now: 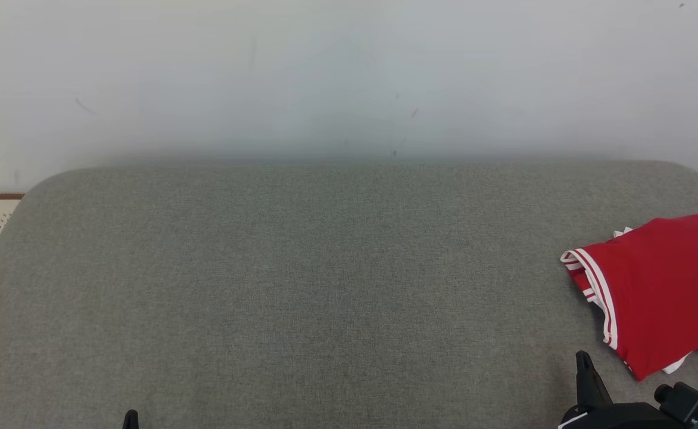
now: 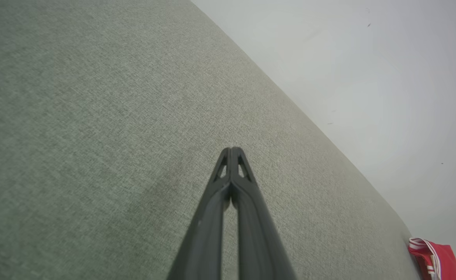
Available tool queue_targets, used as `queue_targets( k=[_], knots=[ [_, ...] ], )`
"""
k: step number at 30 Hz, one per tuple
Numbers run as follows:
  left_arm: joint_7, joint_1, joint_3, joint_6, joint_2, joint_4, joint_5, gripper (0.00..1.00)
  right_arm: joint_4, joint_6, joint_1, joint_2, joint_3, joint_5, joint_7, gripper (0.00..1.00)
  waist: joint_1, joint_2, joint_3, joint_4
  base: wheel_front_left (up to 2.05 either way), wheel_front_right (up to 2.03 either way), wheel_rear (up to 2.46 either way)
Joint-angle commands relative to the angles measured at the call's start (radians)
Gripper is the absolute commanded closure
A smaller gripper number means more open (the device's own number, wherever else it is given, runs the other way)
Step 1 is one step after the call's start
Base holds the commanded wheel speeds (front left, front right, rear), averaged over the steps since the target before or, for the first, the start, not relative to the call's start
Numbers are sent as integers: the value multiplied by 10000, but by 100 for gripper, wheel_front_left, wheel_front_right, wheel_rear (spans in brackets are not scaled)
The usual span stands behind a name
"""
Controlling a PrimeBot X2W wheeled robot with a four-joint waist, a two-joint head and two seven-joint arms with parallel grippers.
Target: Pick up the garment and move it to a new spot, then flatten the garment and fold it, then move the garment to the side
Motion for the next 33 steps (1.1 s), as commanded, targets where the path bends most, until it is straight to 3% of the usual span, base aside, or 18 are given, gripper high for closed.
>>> queue_targets(
  k=[1, 33],
  knots=[
    [146, -277, 64, -71, 89, -130, -617, 100, -216, 0, -252, 7, -125, 657, 158, 100, 0, 0, 13, 5, 0, 0, 0],
    [1072, -639, 140, -324, 118, -111, -4428, 100, -554, 0, -368, 105, -769, 4691, 1131, 100, 0, 0, 140, 54, 0, 0, 0]
  ],
)
